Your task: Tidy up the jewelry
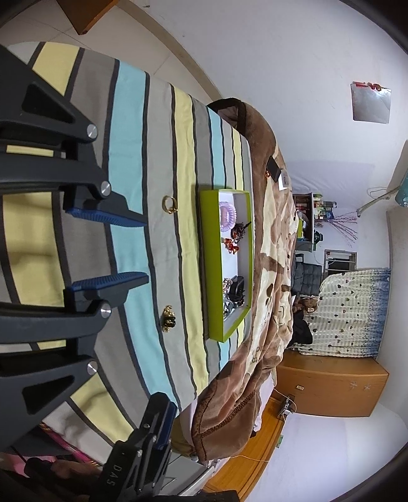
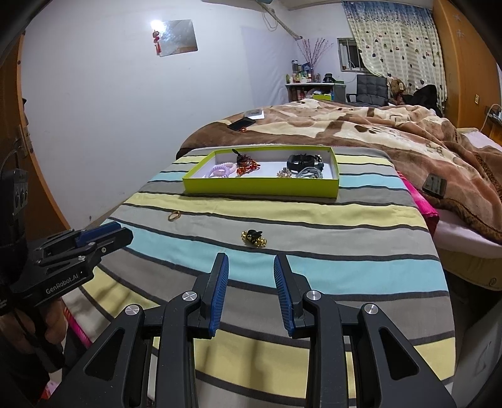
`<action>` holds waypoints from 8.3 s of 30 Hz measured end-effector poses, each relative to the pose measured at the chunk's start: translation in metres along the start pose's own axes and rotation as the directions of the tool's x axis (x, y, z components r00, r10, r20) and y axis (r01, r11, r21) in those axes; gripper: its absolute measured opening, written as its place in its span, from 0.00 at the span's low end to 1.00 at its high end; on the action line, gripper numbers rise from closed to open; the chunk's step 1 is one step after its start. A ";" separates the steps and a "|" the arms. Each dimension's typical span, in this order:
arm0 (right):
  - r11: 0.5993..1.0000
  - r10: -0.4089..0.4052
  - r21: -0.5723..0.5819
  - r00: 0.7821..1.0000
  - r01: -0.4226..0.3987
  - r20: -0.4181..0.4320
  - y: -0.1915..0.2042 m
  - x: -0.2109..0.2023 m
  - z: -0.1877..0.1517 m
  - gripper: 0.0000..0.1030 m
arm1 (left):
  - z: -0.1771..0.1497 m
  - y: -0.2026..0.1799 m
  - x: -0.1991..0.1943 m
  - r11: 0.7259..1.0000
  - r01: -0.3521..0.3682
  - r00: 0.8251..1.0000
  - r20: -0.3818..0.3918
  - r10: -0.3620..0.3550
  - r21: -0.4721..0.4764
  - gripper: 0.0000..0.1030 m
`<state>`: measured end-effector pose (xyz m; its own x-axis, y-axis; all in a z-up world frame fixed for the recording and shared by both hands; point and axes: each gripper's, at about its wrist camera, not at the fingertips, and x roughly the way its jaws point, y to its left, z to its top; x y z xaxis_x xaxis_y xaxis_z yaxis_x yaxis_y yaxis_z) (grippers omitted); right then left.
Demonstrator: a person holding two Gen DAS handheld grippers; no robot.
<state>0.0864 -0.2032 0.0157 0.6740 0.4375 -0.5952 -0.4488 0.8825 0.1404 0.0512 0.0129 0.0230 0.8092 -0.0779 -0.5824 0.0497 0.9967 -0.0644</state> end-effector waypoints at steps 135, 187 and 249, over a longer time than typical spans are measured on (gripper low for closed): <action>1.000 0.005 0.022 0.999 -0.005 -0.038 -0.029 0.067 0.109 0.15 | 0.112 0.009 0.100 0.990 0.114 0.991 -0.075 -0.108 0.082 0.22; 0.999 0.026 0.025 0.971 -0.020 -0.236 -0.036 0.203 0.118 0.21 | 0.117 0.019 0.210 0.985 0.144 0.960 -0.256 -0.117 0.090 0.27; 0.992 -0.124 0.001 0.989 0.125 0.079 0.014 -0.019 -0.020 0.40 | -0.010 -0.021 -0.012 0.999 -0.045 0.998 0.035 0.046 -0.014 0.34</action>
<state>0.0558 -0.2025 0.0135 0.7688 0.3365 -0.5438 -0.3606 0.9304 0.0660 0.0345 -0.0073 0.0236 0.8304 -0.0316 -0.5562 0.0049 0.9988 -0.0494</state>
